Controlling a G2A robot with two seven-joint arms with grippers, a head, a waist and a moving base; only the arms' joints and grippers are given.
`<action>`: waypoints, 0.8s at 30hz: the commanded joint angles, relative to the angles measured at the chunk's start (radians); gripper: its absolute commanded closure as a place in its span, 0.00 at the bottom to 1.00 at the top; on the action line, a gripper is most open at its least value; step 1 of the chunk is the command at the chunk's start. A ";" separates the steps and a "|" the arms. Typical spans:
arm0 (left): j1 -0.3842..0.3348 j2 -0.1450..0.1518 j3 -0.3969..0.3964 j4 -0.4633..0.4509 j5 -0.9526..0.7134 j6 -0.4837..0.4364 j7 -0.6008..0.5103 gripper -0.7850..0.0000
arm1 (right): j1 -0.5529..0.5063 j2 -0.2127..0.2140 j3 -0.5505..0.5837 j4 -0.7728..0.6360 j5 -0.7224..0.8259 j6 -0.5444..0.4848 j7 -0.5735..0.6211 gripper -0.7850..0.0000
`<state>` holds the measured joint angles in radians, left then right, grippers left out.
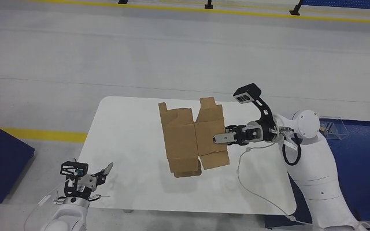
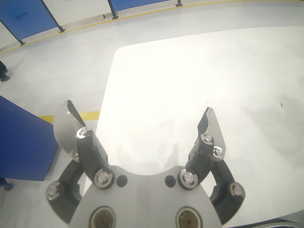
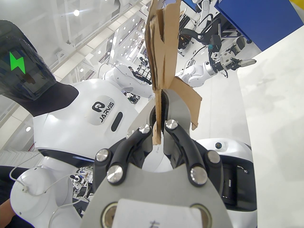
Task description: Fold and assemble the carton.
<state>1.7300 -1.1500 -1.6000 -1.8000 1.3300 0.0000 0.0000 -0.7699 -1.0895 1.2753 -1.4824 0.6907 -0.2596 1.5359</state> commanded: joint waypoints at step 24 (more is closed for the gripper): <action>0.000 0.000 0.000 0.000 0.000 0.000 0.000 0.00 | -0.055 -0.022 -0.025 0.092 0.487 0.316 -0.042 1.00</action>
<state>1.7300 -1.1500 -1.6000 -1.8000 1.3300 0.0000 0.0000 -0.8221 -1.1083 1.2579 -1.4063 1.0945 -0.0014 1.4959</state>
